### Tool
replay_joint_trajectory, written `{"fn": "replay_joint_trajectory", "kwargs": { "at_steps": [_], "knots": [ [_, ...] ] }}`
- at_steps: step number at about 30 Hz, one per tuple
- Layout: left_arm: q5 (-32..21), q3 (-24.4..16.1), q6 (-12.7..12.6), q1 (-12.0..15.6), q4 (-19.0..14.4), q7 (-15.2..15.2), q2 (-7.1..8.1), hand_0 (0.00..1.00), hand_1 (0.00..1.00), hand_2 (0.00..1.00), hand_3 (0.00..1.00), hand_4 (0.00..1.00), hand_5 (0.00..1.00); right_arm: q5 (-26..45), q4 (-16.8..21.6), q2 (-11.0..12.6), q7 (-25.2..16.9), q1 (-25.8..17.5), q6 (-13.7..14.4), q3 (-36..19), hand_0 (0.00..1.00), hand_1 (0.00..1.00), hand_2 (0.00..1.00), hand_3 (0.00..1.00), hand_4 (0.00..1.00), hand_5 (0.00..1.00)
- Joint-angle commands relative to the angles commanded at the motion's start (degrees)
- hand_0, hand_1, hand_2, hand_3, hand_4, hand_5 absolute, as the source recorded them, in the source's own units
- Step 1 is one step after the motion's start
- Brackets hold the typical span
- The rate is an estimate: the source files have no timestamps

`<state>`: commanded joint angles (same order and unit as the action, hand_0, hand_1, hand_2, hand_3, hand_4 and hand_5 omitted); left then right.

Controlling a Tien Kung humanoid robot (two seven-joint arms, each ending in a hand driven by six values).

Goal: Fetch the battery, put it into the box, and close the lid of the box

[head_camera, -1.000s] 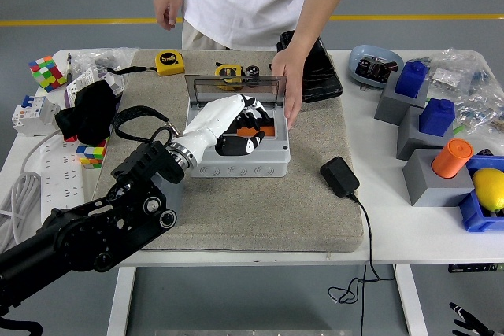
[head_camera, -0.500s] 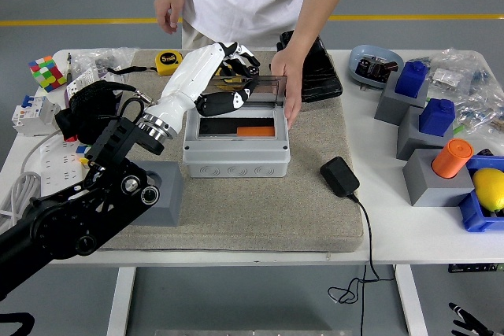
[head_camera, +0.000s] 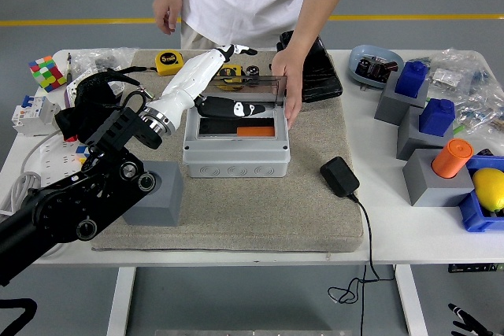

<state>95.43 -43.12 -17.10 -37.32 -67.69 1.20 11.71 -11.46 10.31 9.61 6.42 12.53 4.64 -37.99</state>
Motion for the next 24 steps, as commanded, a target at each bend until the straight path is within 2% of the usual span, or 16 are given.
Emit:
{"fn": "replay_joint_trajectory", "kwargs": {
  "at_steps": [6,12,14,15,24],
  "knots": [
    [0.63,0.72,0.17,-0.40,0.90,-1.24,0.01,0.805,0.898,0.870,0.842,0.998,0.654,0.23,0.00,0.00,-0.07,0.02,0.01,0.10,0.642,0.693,0.661,0.560,0.928,0.480],
    [0.44,1.76,1.61,0.02,2.17,-3.68,0.55,0.785,0.878,0.849,0.832,0.998,0.639,0.36,0.00,0.06,-0.19,0.01,0.03,0.19,0.641,0.693,0.661,0.561,0.928,0.480],
    [0.43,2.01,2.18,0.25,1.73,-4.71,0.94,0.785,0.878,0.849,0.832,0.998,0.639,0.36,0.00,0.07,-0.21,-0.01,0.02,0.09,0.641,0.693,0.661,0.561,0.928,0.480],
    [0.32,2.15,2.69,0.53,1.12,-5.49,1.30,0.760,0.837,0.810,0.816,0.998,0.636,0.29,0.00,0.08,-0.22,-0.02,0.02,-0.02,0.641,0.693,0.661,0.559,0.927,0.480],
    [0.57,1.49,4.43,3.57,-3.82,-8.45,3.42,0.737,0.821,0.792,0.801,0.998,0.640,0.22,0.00,0.28,-0.37,-0.01,0.00,-0.29,0.641,0.692,0.661,0.560,0.927,0.481]
  ]
}}
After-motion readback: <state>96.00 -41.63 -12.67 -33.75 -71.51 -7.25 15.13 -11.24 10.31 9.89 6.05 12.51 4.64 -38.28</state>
